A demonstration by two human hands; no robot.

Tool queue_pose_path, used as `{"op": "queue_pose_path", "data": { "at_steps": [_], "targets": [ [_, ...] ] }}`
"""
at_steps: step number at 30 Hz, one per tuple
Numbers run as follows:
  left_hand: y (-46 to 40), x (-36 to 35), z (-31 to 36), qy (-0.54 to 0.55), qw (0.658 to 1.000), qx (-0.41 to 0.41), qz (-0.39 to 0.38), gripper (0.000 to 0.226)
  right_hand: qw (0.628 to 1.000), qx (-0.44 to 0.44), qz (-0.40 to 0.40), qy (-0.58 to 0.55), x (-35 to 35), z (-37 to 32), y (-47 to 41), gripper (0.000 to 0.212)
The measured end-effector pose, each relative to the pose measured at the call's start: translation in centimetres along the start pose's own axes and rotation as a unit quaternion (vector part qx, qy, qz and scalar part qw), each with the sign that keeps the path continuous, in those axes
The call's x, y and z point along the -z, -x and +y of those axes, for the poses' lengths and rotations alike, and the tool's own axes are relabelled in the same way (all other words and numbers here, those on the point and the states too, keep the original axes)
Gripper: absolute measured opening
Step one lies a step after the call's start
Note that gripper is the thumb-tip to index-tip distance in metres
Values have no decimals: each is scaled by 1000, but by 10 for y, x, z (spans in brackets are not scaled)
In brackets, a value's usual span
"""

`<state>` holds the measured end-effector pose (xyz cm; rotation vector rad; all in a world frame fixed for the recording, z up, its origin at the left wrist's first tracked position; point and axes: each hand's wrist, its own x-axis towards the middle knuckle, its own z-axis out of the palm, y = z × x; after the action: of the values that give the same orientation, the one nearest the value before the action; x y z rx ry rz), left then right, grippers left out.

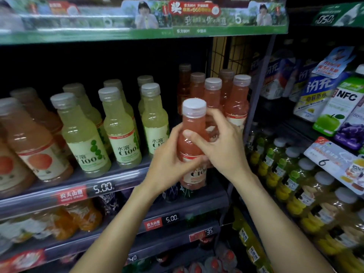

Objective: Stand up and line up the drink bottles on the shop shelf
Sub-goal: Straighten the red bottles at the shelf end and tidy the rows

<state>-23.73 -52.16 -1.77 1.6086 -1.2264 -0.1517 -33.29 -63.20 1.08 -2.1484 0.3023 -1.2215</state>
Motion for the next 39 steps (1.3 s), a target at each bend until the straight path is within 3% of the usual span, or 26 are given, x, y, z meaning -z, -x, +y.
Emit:
{"op": "queue_pose_path", "data": {
  "at_steps": [5,8,10,13,15,19,23,26,29,31,34,39],
  "targets": [
    [24,17,-17,11,989,50,139,81,997,30,-65,-19,-19,4,-9,34],
    [26,18,-15,-14,986,46,157,80,975,-13,-205,-85,-23,11,5,44],
    [23,14,-10,-28,989,30,141,80,949,-48,-256,-179,-18,14,19,52],
    [14,-3,2,-31,995,8,99,74,926,-90,-221,-293,2,15,30,62],
    [7,-15,9,-4,996,1,94,74,928,-98,-198,-299,17,23,42,73],
    [-6,-39,11,37,994,11,106,72,964,-122,-158,-175,26,41,65,95],
    [-21,-55,14,59,996,6,71,75,985,-131,-9,-110,18,51,61,83],
    [-32,-42,10,-51,990,-83,100,65,985,-124,41,-114,15,50,53,78],
    [-36,-16,-14,-191,922,-188,281,46,985,-125,46,-112,2,47,46,78],
    [-41,0,-36,-289,877,-168,344,47,983,-136,57,-109,-8,44,42,79],
    [-48,15,-63,-425,845,-126,298,69,977,-160,76,-119,-22,44,37,76],
    [-47,25,-73,-426,854,-144,261,72,974,-170,79,-124,-32,48,34,74]
  ]
}}
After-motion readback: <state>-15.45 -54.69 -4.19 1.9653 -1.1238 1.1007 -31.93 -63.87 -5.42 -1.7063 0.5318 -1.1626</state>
